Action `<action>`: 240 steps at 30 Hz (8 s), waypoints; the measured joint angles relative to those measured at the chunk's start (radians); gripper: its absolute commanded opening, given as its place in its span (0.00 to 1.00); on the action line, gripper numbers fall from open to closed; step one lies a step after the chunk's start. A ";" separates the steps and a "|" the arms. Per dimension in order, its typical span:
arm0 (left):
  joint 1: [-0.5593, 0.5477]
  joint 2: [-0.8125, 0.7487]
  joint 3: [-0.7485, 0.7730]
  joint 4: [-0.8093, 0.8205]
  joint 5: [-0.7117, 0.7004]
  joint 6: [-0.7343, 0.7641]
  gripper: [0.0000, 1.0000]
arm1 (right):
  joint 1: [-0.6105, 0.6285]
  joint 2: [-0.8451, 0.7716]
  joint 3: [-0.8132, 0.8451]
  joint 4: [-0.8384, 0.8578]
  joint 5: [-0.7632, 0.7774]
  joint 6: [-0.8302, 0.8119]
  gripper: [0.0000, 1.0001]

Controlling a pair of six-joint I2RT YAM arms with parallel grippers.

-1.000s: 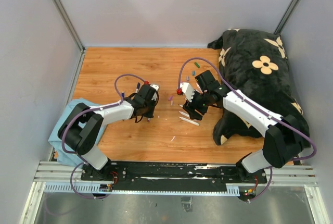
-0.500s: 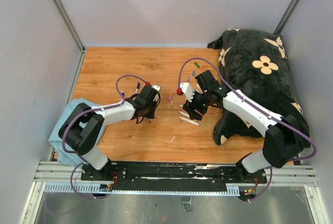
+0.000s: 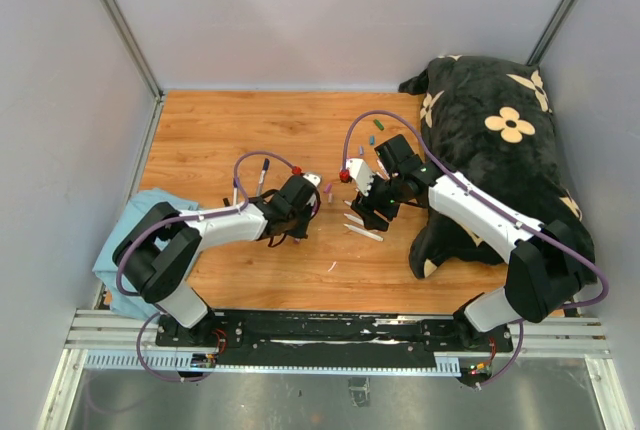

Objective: Open the pen caps
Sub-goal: Move the pen to the center of the board, then pick up the pen from the center of the board, then open the pen cap from the pen.

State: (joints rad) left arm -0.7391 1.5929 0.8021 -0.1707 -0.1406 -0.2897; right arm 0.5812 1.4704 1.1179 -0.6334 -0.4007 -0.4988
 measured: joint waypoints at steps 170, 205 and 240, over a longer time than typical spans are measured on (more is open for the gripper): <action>-0.223 -0.185 -0.583 1.643 -0.206 -0.625 0.00 | -0.076 -0.149 -0.424 1.002 -0.531 0.942 0.58; -0.255 -0.196 -0.586 1.672 -0.187 -0.525 0.72 | -0.063 -0.095 -0.292 0.814 -0.661 0.808 0.01; 0.086 -0.393 -0.412 1.184 0.476 -0.573 0.58 | -0.105 -0.061 -0.179 0.394 -0.773 0.324 0.01</action>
State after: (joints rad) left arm -0.6529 1.1995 0.3904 1.0130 0.3359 -0.8631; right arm 0.4767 1.4094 0.9386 -0.2398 -1.1740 -0.1749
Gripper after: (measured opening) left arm 0.599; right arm 0.070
